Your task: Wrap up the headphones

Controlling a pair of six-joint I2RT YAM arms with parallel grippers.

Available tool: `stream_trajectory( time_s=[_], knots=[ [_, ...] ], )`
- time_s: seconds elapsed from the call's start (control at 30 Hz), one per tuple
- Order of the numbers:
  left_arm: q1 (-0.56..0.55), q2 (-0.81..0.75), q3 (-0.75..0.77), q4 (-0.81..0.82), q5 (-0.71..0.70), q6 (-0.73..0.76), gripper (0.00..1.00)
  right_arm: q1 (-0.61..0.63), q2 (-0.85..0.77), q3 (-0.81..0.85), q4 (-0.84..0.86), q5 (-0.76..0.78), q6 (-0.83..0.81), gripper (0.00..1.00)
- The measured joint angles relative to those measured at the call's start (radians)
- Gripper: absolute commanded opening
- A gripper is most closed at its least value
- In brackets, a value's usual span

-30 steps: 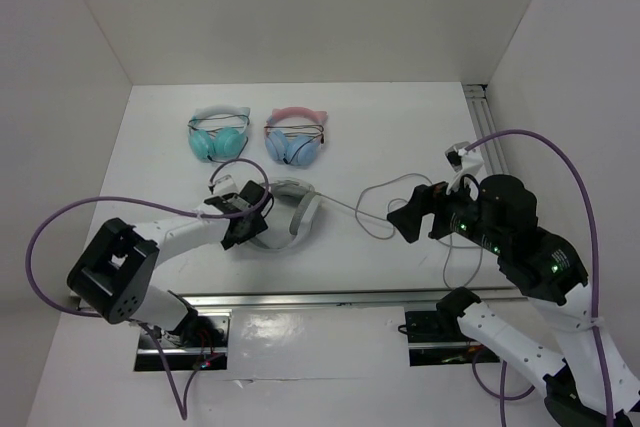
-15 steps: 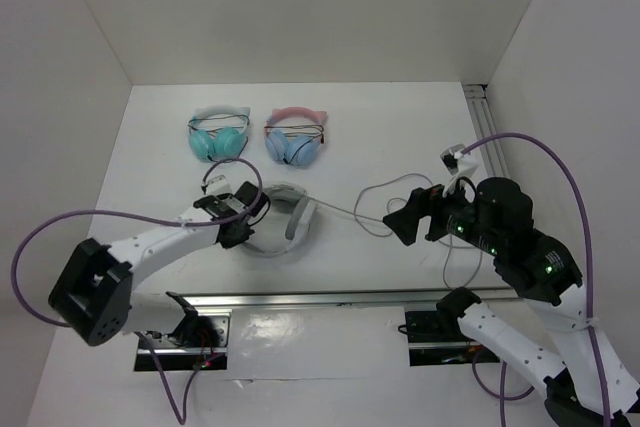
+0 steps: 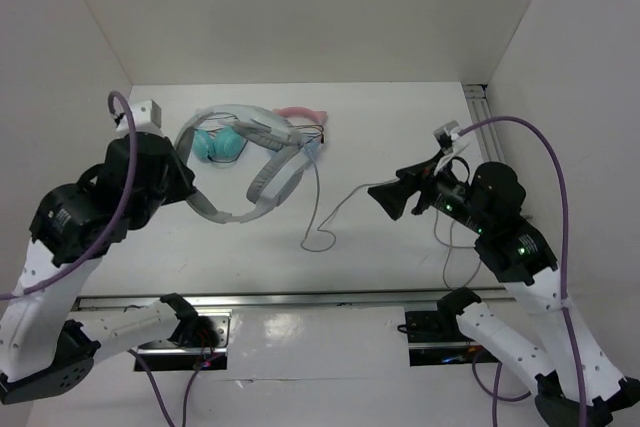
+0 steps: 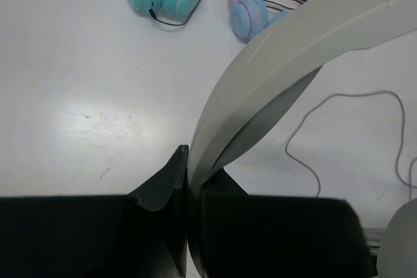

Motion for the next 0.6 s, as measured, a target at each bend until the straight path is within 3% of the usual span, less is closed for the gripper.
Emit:
stream_trajectory(
  time_s=[0.13, 0.4, 0.6],
  knots=[
    [0.008, 0.075, 0.182, -0.110, -0.024, 0.071, 0.00, -0.003, 0.080, 0.007, 0.116, -0.055, 0.024, 0.96],
    [0.035, 0.203, 0.277, -0.196, -0.012, 0.161, 0.00, -0.003, 0.087, 0.002, 0.326, -0.257, 0.047, 0.98],
    [0.053, 0.220, 0.305, -0.185, 0.032, 0.192, 0.00, 0.006, 0.201, 0.118, 0.281, -0.103, 0.054, 0.98]
  ],
)
